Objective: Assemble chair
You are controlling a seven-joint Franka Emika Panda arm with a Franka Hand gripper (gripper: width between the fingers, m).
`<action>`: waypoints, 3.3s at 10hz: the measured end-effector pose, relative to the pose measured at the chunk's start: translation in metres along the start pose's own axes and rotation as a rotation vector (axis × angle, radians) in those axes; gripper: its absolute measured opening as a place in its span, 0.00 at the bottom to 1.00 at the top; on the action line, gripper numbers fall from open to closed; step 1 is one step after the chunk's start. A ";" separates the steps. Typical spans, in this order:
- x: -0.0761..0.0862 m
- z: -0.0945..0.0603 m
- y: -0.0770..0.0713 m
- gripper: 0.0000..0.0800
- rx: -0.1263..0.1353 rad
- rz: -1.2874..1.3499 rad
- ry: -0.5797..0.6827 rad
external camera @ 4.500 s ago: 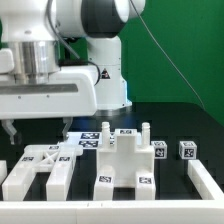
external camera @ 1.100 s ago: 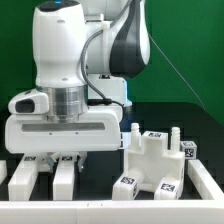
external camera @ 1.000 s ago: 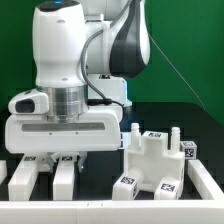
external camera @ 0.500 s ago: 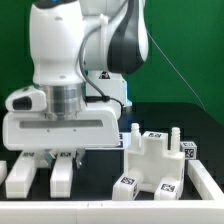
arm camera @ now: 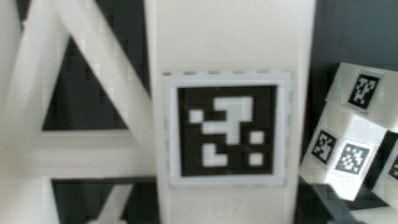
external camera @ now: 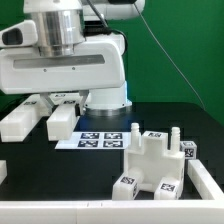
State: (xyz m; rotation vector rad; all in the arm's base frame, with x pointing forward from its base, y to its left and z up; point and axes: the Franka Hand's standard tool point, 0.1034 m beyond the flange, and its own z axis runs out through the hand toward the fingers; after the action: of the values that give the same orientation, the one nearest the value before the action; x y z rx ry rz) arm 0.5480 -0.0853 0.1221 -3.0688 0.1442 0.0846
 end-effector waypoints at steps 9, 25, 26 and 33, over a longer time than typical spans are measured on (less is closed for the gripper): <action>0.013 -0.005 -0.104 0.36 -0.044 0.476 -0.002; 0.011 0.005 -0.203 0.36 -0.072 0.376 0.074; 0.009 0.007 -0.202 0.36 -0.074 0.376 0.069; 0.016 0.017 -0.188 0.36 -0.060 0.345 0.129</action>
Offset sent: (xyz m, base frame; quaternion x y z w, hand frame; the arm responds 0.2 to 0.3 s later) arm 0.0002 0.0308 0.0445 -0.0923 -0.0621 0.1378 0.9842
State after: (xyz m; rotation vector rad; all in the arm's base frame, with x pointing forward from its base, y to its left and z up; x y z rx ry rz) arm 0.5806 0.1010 0.1167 -3.0723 0.6888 -0.0935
